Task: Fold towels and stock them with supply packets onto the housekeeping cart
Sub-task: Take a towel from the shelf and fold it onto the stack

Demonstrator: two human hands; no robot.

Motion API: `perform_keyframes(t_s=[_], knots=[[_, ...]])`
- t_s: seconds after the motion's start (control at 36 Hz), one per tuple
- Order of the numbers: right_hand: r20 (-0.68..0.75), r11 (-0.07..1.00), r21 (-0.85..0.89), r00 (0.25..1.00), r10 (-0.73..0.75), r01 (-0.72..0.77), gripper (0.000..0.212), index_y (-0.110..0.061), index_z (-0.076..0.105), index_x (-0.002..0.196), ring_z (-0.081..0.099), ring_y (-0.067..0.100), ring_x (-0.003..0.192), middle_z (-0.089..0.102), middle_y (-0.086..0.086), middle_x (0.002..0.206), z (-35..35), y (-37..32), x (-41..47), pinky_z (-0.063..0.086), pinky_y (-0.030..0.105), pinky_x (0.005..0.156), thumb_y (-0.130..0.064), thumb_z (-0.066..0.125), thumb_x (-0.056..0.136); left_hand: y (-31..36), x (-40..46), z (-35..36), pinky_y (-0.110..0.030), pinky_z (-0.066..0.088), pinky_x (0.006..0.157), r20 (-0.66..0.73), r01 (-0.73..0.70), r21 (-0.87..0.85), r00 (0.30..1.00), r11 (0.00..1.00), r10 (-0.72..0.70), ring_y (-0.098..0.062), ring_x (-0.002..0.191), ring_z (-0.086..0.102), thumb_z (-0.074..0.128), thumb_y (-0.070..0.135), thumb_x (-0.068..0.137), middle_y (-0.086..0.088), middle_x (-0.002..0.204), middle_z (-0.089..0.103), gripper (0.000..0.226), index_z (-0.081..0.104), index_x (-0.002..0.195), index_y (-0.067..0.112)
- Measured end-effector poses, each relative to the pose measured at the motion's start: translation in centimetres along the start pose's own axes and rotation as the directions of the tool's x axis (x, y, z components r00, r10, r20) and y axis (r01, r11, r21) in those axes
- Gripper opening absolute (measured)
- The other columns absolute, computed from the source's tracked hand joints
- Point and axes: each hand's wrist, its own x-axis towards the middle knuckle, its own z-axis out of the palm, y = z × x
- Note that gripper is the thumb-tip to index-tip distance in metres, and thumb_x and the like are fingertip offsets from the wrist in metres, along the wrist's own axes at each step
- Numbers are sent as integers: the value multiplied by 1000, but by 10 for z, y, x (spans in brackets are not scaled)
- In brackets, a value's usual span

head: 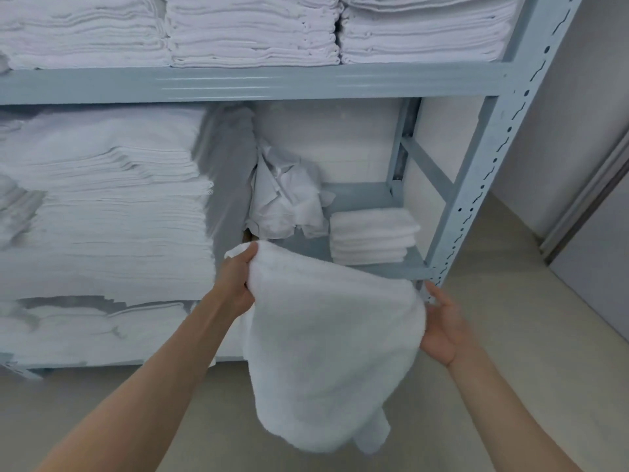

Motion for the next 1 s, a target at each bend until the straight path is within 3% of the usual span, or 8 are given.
perform_keyframes(t_s=[0.06, 0.14, 0.22, 0.33, 0.53, 0.81, 0.86, 1.0], knots=[[-183, 997, 45, 982, -53, 62, 50, -5, 55, 139, 65, 35, 106, 63, 19, 126, -24, -9, -1, 48, 48, 95, -30, 52, 95, 2, -1, 0, -39, 57, 80, -59, -40, 23, 997, 999, 41, -29, 106, 68, 62, 20, 97, -16, 118, 70, 26, 65, 118, 5], [-307, 982, -152, 950, 58, -109, 45, 2, 50, 139, 60, 33, 102, 57, 23, 134, -45, 1, -3, 46, 46, 92, -14, 50, 97, 3, 0, 4, -42, 55, 89, -107, -55, 106, 992, 993, 66, -30, 109, 66, 64, 16, 96, -16, 119, 69, 29, 64, 122, 4], [-295, 901, -341, 941, 168, -267, 26, 2, 58, 119, 61, 33, 93, 61, 23, 120, -50, 3, -9, 48, 45, 86, -9, 55, 96, 3, -1, 7, -44, 53, 97, -65, 0, 233, 998, 972, 15, -30, 104, 66, 65, 8, 93, -18, 118, 68, 38, 59, 130, 0], [-272, 966, -232, 961, 51, -117, 14, -5, 61, 103, 62, 28, 76, 63, 15, 85, -39, -22, -7, 51, 41, 78, -15, 55, 95, 2, -9, 8, -46, 48, 104, 93, 50, 336, 992, 940, -86, -34, 109, 60, 57, -4, 90, -22, 122, 62, 46, 52, 135, -9], [-352, 968, -87, 917, 189, -233, 21, -1, 66, 104, 65, 31, 82, 72, 16, 86, -50, -7, -7, 53, 46, 76, -15, 56, 93, -1, -8, 11, -35, 61, 78, 194, -57, 361, 981, 931, -15, -28, 98, 72, 50, -4, 99, -23, 123, 66, 28, 58, 126, -8], [-447, 858, -272, 847, 289, -436, 18, 3, 66, 107, 67, 30, 89, 71, 15, 102, -76, -2, 4, 55, 43, 89, -8, 61, 93, -14, 0, 28, -34, 54, 74, 193, -234, 763, 972, 603, 133, -26, 92, 66, 59, 15, 99, -15, 109, 68, 28, 61, 122, 0], [-454, 856, -282, 846, 280, -434, 18, 1, 69, 103, 70, 30, 80, 75, 15, 95, -80, -9, 4, 58, 43, 78, -12, 62, 92, -13, 5, 27, -36, 54, 76, 132, -197, 769, 980, 608, 150, -30, 92, 65, 64, 14, 95, -24, 114, 67, 30, 62, 118, -5], [-467, 950, -186, 873, 139, -251, 27, -5, 63, 116, 63, 33, 100, 67, 17, 114, -93, -31, 5, 49, 46, 97, -18, 59, 94, -9, 15, 18, -49, 53, 88, -33, -50, 672, 995, 739, 97, -35, 93, 62, 75, 10, 86, -27, 113, 64, 44, 58, 122, -12]])
